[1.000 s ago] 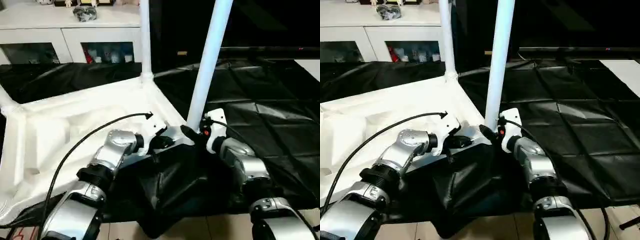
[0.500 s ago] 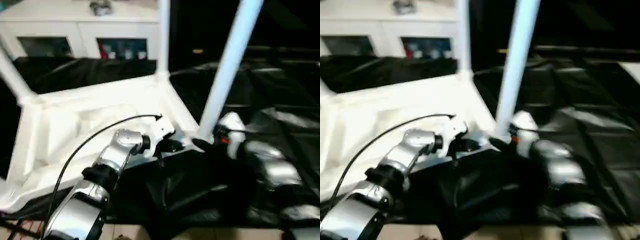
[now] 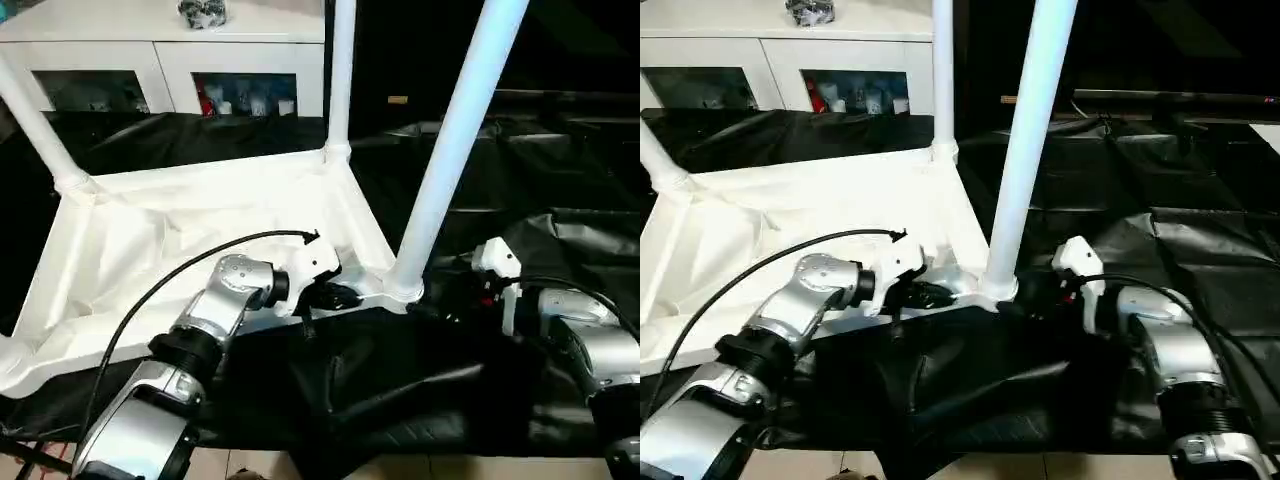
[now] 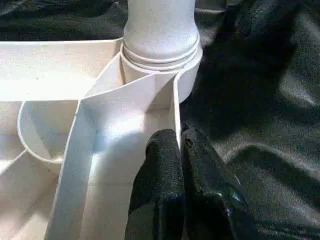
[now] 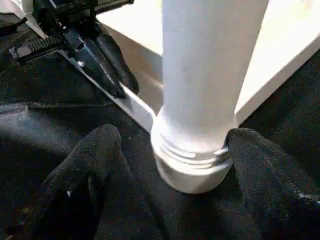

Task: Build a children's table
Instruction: Rotate leg to tighten

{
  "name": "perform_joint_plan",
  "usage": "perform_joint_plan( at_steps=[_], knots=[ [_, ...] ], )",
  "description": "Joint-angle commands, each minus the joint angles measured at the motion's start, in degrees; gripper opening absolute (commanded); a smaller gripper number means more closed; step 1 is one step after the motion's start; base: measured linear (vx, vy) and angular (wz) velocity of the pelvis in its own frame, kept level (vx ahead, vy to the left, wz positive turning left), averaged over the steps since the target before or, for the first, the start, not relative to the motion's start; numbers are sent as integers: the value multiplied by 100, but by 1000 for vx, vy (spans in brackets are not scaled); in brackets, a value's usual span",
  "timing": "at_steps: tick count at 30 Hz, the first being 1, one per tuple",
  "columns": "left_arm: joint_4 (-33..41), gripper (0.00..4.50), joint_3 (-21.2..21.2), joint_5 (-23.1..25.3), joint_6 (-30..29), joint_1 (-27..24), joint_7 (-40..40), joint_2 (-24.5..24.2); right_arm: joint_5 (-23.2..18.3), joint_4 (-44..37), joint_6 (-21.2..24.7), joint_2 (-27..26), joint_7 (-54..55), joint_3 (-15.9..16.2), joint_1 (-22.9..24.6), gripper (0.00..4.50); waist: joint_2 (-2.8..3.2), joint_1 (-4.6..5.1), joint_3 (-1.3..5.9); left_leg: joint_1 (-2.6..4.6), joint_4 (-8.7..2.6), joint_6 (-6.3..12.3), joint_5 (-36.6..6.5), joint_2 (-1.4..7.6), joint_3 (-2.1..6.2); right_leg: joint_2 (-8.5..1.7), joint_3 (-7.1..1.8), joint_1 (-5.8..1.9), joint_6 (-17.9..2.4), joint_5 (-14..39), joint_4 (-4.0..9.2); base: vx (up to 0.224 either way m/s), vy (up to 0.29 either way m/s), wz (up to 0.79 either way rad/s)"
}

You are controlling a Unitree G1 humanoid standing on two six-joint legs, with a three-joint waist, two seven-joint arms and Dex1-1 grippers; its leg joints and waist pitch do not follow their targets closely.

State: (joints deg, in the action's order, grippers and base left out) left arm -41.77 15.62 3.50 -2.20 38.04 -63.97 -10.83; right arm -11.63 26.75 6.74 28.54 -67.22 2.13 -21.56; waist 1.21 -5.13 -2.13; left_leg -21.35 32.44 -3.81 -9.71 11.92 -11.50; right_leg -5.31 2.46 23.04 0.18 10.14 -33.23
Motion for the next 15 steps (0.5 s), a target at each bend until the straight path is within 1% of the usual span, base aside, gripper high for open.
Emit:
perform_joint_plan(
  at_steps=[1, 2, 4, 5, 6, 7, 9, 10, 11, 13, 14, 15],
  knots=[
    [127, 0, 137, -32, 63, -36, -177, 10, 14, -78, -103, -88, 61, 110, -95, 373, -98, -6, 337, 69, -296, 529, -1071, 127, 34, -224, -114, -266, -1356, 872, 319, 0, 0, 0],
    [127, 0, 137, -32, 63, -36, -177, 10, 14, -78, -103, -88, 61, 110, -95, 373, -94, -7, 345, 66, -291, 548, -1003, 129, 36, -224, -113, -270, -1387, 749, 301, 0, 0, 0],
    [162, 0, 162, -47, 57, -49, -224, -1, 176, 190, -279, -239, 362, 117, -264, 373, -93, 1, 356, 62, -283, 559, -916, 123, 37, -226, -107, -271, -1443, 614, 277, 0, 0, 0],
    [192, 0, 176, -55, 47, -64, -253, -4, 227, 321, -310, -310, 448, 134, -348, 373, -101, -2, 362, 64, -275, 567, -893, 123, 33, -225, -110, -271, -1452, 554, 271, 0, 0, 0],
    [206, 0, 184, -57, 43, -72, -268, -6, 231, 366, -300, -340, 437, 153, -380, 373, -93, 4, 359, 65, -274, 581, -885, 121, 31, -225, -108, -270, -1490, 519, 266, 0, 0, 0],
    [206, 0, 184, -57, 43, -72, -268, -6, 231, 366, -300, -340, 437, 153, -380, 373, -80, -22, 363, 91, -267, 597, -867, 131, 23, -218, -113, -257, -1512, 465, 264, 0, 0, 0],
    [239, 0, 204, -53, 37, -94, -296, -14, 208, 451, -217, -403, 361, 198, -445, 373, -85, -53, 367, 75, -260, 631, -770, 132, 24, -217, -113, -277, -1530, 297, 234, 0, 0, 0],
    [246, 0, 207, -51, 36, -99, -301, -16, 181, 461, -158, -413, 322, 202, -455, 358, -83, -55, 366, 78, -260, 641, -775, 131, 22, -214, -111, -277, -1539, 277, 232, 0, 0, 0],
    [252, 0, 212, -49, 37, -106, -305, -19, 161, 476, -111, -421, 278, 214, -473, 358, -84, -63, 366, 76, -259, 644, -784, 133, 23, -218, -111, -279, -1538, 270, 232, 0, 0, 0],
    [253, 0, 215, -44, 42, -113, -314, -25, 136, 556, -17, -446, 261, 221, -529, 337, -86, -65, 361, 73, -260, 634, -852, 130, 23, -226, -107, -282, -1535, 359, 241, 0, 0, 0],
    [247, 0, 219, -43, 48, -112, -318, -33, 145, 614, -36, -460, 278, 229, -560, 330, -98, -64, 359, 73, -265, 608, -874, 131, 25, -225, -108, -284, -1508, 435, 246, 0, 0, 0],
    [255, 0, 231, -45, 48, -119, -319, -46, 150, 702, -58, -485, 295, 232, -602, 321, -92, -60, 357, 74, -267, 590, -899, 133, 27, -230, -109, -279, -1509, 485, 246, 0, 0, 0]
  ],
)
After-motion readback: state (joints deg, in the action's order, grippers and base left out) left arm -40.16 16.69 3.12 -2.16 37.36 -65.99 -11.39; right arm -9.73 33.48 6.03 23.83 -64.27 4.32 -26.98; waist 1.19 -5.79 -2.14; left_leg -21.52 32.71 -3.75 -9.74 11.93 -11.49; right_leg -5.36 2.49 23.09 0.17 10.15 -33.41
